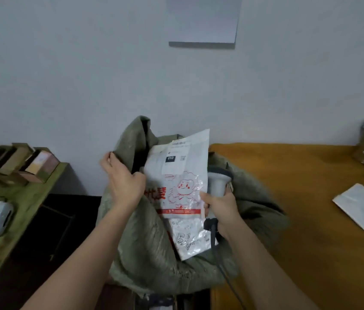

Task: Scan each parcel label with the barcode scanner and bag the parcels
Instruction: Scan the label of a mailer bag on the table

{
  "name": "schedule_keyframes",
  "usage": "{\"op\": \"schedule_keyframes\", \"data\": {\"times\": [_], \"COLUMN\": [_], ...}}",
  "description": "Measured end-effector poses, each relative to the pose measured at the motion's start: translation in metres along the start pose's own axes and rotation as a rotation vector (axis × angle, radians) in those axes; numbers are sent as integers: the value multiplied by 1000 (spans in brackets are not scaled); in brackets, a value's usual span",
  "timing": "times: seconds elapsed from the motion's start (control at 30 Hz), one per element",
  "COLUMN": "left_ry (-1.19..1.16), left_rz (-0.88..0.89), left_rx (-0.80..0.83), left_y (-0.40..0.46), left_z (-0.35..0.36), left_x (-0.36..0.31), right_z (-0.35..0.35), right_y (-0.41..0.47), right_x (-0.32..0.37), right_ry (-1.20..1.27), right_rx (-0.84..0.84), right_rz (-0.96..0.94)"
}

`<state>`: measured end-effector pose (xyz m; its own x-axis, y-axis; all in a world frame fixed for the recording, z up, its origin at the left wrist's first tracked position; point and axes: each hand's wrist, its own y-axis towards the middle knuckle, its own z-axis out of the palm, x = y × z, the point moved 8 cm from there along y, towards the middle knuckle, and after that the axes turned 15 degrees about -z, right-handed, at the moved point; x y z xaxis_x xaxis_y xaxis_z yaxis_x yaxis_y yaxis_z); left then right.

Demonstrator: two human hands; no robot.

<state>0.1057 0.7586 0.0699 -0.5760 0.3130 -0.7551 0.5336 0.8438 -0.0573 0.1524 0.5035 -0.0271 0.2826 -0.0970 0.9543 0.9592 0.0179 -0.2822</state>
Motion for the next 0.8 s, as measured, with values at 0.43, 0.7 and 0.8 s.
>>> {"op": "schedule_keyframes", "data": {"times": [0.43,0.7,0.8], "left_ry": [-141,199,273], "left_rz": [-236,-476,-562], "left_rx": [193,225,259], "left_y": [-15,-43,-56], "left_z": [44,63,67], "left_x": [37,70,89], "right_z": [-126,-164,-156], "right_y": [7,-10,-11], "right_x": [-19,-73,-81], "right_ry": [-41,143,217], "right_rx": [-576,-577,-497], "right_rz": [51,305,360]}}
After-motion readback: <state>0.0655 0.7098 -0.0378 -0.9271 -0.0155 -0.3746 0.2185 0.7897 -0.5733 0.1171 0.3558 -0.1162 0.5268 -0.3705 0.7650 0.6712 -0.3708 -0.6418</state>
